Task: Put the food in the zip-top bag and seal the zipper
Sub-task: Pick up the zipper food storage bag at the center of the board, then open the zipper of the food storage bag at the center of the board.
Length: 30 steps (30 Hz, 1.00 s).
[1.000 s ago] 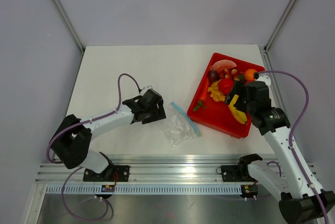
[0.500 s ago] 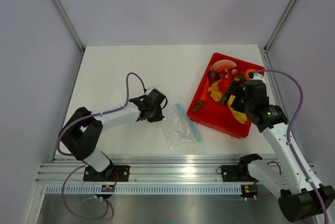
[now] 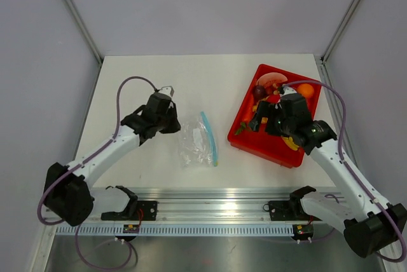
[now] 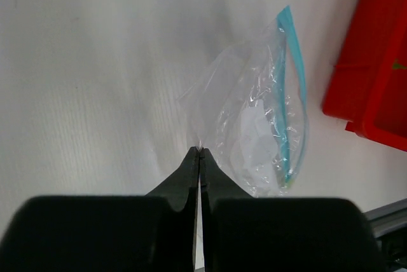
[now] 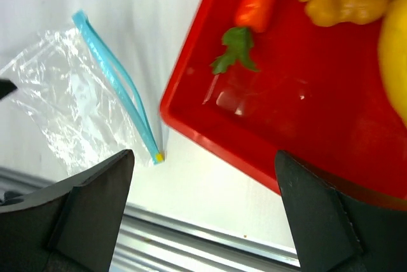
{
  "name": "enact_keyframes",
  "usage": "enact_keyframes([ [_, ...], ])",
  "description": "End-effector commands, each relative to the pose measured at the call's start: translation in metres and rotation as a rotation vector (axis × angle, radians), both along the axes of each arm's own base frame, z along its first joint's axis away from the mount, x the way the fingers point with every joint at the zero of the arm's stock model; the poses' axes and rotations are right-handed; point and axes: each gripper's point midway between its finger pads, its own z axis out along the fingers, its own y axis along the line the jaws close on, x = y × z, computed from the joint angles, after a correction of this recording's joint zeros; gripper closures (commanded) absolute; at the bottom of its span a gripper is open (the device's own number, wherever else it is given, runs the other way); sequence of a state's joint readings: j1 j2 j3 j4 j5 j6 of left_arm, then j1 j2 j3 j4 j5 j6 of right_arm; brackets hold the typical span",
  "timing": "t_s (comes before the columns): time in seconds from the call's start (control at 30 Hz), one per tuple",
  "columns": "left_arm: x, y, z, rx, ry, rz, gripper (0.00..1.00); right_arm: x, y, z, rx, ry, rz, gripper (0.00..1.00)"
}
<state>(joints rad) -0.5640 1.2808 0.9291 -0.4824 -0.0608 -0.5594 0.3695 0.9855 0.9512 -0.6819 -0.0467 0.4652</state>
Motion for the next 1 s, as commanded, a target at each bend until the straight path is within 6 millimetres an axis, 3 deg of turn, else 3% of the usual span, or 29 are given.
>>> enact_keyframes([
  [0.0, -0.004, 0.003, 0.039, -0.061, -0.07, -0.11, 1.0, 0.004, 0.048, 0.031, 0.101, -0.066, 0.127, 0.01],
  [0.13, -0.01, 0.01, 0.067, -0.118, -0.122, -0.155, 1.0, -0.001, 0.083, 0.033, 0.18, -0.051, 0.226, 0.01],
  [0.27, -0.015, 0.012, 0.095, -0.2, -0.173, -0.205, 1.0, 0.004, 0.102, 0.041, 0.292, -0.079, 0.253, 0.01],
  [0.67, -0.033, -0.008, 0.161, -0.443, -0.239, -0.375, 1.0, 0.005, 0.122, 0.008, 0.41, -0.015, 0.26, 0.01],
  [0.97, -0.035, -0.019, 0.179, -0.558, -0.243, -0.416, 1.0, -0.006, 0.135, -0.019, 0.404, 0.032, 0.339, 0.01],
])
